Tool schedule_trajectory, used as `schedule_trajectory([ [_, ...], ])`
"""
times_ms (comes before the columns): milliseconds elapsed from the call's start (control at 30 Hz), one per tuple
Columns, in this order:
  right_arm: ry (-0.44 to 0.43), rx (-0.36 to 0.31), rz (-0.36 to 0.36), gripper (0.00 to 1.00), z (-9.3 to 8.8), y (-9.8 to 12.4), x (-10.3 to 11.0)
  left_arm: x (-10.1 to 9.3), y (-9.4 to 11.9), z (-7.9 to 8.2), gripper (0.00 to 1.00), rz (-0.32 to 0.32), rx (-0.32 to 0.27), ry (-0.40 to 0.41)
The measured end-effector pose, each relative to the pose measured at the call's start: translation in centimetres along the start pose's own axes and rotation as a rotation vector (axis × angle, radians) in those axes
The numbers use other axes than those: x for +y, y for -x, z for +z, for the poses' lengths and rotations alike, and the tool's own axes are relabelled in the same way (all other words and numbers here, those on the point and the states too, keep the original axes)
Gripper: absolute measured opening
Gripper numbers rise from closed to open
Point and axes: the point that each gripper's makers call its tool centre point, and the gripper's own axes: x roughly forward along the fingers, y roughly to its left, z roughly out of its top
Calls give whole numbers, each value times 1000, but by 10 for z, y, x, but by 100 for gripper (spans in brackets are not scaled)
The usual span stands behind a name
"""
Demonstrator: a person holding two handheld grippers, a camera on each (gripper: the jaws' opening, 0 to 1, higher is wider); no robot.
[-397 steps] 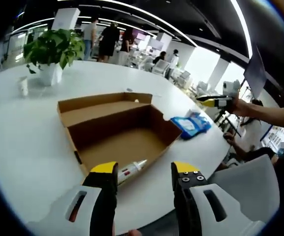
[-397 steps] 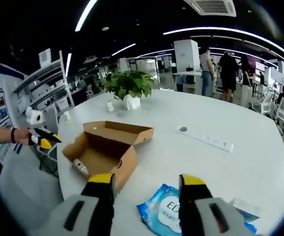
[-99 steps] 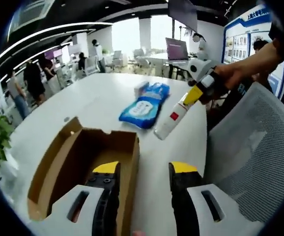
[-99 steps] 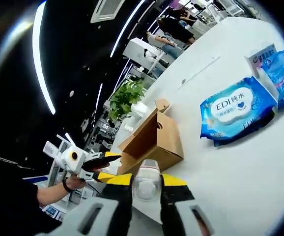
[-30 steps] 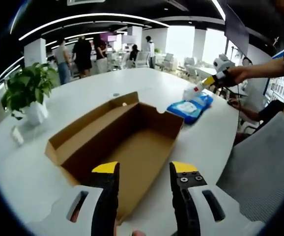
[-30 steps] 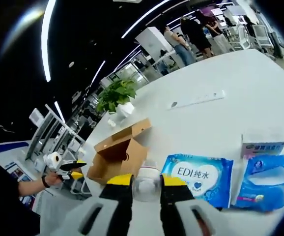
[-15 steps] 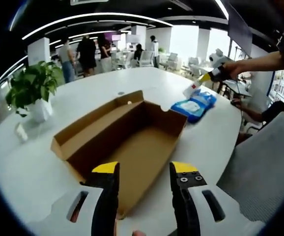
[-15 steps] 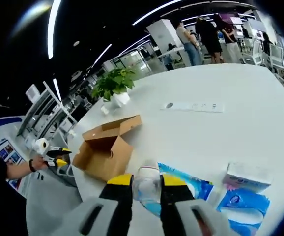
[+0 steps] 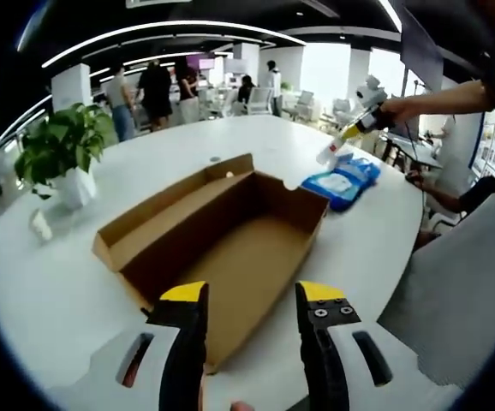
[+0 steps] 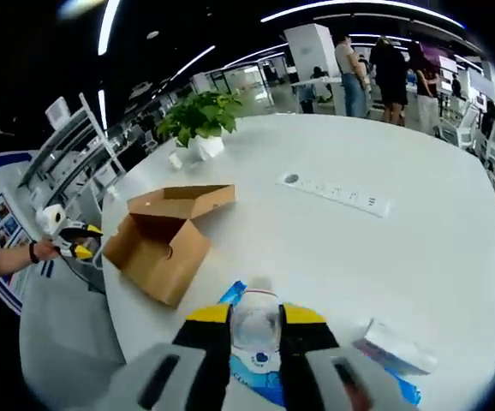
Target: Operate the shoe box by opening the lid, removing the specified soft item, and placing it in the target area until the item is outside and the box remains undamaged.
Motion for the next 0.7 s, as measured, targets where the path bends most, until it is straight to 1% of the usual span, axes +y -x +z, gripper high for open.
schedule_trajectory([
  [167,48,21,-5,16,4,-4,-2,0,0,0,41,4,-1,1],
  [300,110,59,-13,16,6,-7,-6,0,-2,2,41,6,-2,3],
  [433,146,87,-18,16,7,-9,-12,0,-3,2,41,7,0,1],
  [667,256,174,-46,16,-2,-11,-24,2,-4,1,41,12,3,7],
  [700,260,178,-47,16,-2,-11,-25,2,-4,0,41,12,4,9],
])
